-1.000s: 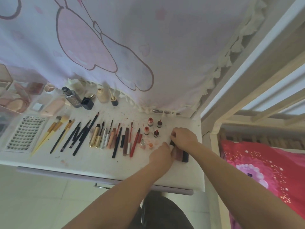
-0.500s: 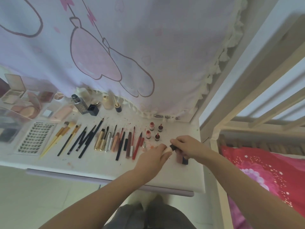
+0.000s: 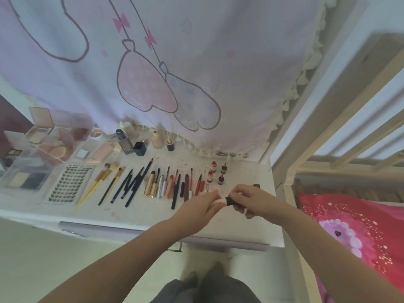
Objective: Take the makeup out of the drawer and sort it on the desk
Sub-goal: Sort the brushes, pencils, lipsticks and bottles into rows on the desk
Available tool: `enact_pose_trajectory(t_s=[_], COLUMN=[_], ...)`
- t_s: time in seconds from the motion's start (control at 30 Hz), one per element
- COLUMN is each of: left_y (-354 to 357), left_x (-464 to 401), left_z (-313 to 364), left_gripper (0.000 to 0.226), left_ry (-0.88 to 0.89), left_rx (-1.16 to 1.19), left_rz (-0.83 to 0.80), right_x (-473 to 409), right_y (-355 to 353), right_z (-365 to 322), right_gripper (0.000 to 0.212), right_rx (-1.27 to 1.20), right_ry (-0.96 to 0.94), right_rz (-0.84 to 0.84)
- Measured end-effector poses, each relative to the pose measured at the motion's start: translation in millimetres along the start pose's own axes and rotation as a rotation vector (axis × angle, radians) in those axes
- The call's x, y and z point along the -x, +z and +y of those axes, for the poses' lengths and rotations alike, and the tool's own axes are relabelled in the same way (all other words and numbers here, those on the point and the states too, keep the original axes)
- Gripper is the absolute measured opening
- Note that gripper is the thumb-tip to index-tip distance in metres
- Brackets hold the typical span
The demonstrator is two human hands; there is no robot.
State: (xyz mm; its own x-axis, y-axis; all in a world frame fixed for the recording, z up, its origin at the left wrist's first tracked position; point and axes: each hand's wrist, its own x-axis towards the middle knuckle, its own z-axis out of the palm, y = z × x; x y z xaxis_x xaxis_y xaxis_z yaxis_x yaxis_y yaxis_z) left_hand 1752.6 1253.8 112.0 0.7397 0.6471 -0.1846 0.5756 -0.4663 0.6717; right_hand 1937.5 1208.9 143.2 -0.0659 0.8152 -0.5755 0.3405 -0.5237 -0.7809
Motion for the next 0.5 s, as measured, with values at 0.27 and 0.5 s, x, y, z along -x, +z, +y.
enact_pose_trajectory(t_s=[0.27,0.5], left_y=[-2,1], left_x=[20,24], left_z=[-13,-10], left_gripper=[0.031,0.030], left_ry=[0.019,0.024], left_rx=[-0.104,-0.059], left_rz=[-0.031,-0.068], right_x=[8,12], right_y=[23,27], right_z=[-2,2], right_gripper=[0.038,0.048], right_rx=[0.048,0.035], right_ry=[0.131,0.183], right_rz=[-0.017,-0.034])
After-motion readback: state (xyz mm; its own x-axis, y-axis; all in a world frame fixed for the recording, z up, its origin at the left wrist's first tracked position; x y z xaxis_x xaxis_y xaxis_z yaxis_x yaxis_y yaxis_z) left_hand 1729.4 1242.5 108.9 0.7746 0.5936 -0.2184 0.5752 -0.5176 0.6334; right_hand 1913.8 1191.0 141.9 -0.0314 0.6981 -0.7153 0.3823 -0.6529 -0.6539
